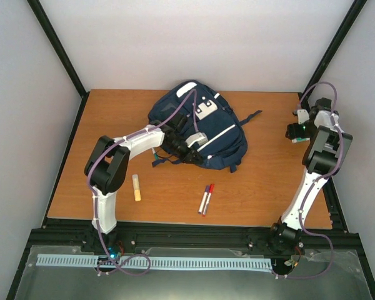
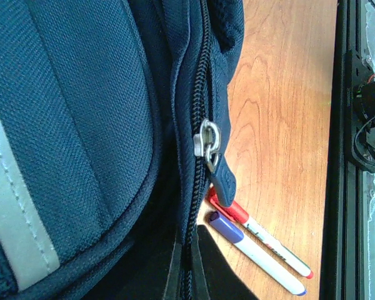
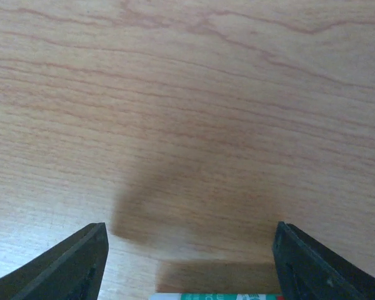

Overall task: Pack the student bag
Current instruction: Move the stationery to the center of the board.

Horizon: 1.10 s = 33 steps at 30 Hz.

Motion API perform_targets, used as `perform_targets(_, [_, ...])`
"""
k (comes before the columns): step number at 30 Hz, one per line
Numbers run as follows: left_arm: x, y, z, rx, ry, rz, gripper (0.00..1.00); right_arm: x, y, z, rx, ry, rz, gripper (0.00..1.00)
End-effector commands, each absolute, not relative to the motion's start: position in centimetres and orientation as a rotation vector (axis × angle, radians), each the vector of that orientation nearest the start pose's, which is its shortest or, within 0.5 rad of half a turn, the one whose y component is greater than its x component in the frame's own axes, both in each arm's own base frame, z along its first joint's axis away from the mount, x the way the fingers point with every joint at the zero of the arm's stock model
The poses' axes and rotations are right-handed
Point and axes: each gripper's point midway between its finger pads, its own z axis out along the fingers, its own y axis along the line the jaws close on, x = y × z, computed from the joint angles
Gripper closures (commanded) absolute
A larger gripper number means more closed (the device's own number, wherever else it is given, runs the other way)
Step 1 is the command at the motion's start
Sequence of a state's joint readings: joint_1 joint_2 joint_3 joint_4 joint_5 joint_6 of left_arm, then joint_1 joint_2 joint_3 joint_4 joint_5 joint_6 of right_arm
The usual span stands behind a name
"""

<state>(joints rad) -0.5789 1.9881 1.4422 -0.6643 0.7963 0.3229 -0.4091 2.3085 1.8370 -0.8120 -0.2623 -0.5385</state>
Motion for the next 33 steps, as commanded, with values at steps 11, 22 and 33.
perform_targets(11, [29.1,-35.3,13.0,1.362,2.199,-1.287,0.99,43.0,-15.7,1.5,-0.156,2.87,0.269,0.26])
perform_targets(22, [29.0,-35.1,13.1,1.365,2.204,-1.275,0.98,41.3,-20.5,7.3,0.257,2.765,-0.012,0.24])
perform_targets(33, [28.7,-34.9,13.0,1.376,2.25,-1.287,0.98,34.6,-22.2,3.8,0.681,2.789,0.111,0.2])
